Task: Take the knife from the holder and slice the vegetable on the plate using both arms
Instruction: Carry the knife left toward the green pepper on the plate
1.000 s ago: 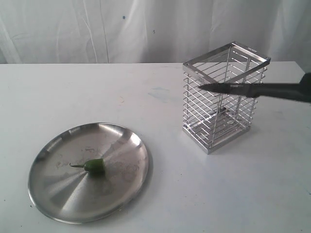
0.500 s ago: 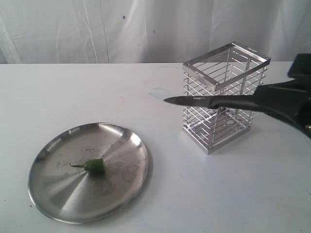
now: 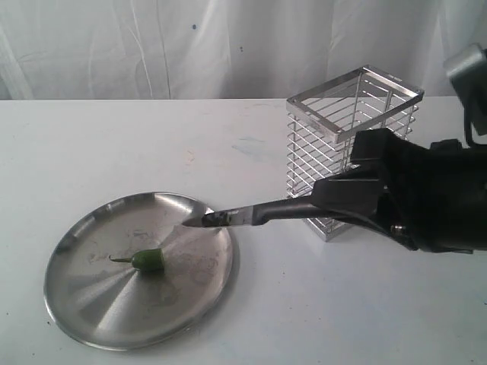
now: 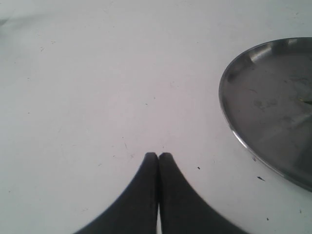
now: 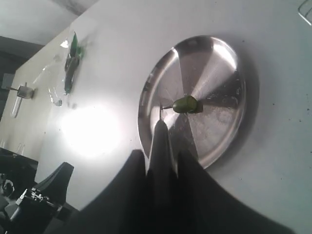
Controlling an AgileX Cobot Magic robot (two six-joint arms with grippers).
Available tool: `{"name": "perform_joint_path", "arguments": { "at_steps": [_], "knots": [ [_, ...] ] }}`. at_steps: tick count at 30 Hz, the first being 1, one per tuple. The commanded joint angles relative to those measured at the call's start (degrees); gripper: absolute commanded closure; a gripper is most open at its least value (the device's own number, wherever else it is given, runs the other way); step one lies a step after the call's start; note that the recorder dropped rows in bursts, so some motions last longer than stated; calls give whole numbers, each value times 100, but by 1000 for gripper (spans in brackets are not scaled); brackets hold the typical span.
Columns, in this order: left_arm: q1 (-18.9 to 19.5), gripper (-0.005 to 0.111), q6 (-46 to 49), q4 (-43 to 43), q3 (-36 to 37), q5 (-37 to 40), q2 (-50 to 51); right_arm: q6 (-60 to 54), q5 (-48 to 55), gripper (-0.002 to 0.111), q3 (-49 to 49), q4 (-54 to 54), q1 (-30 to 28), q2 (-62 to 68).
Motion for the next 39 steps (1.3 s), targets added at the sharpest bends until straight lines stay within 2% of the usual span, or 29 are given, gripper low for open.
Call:
{"name": "perform_joint_path", "arguments": {
  "at_steps": [1,4,8,13,16,24,29,35,39],
  "knots": [
    [-50,107,2,14,36,-3,-27,-172,164,105,-3,126,-2,337],
    [-50,107,2,14,36,-3,-27,-1038,-7,105,-3,690,11,644],
    [-50,107,2,14,36,-3,-27,-2042,-1131,108,-3,2482,11,682],
    [-50,107,2,14,36,-3,-27,-2981,-610,108,235,3493,62,977],
    [-50,107,2,14,36,-3,-27,-3836,-748,108,558,4427,222,1230],
    [-50,107,2,14,36,-3,-27,-4298,-767,108,602,4427,613,1994],
    [-50,107,2,14,36,-3,-27,-4256,-1339,108,514,4427,624,2347],
    [-50,107,2,14,36,-3,-27,-4166,-1048,108,106,4427,624,2570],
    [-50,107,2,14,36,-3,-27,-4166,-1425,108,-123,4427,624,2624]
  ]
}}
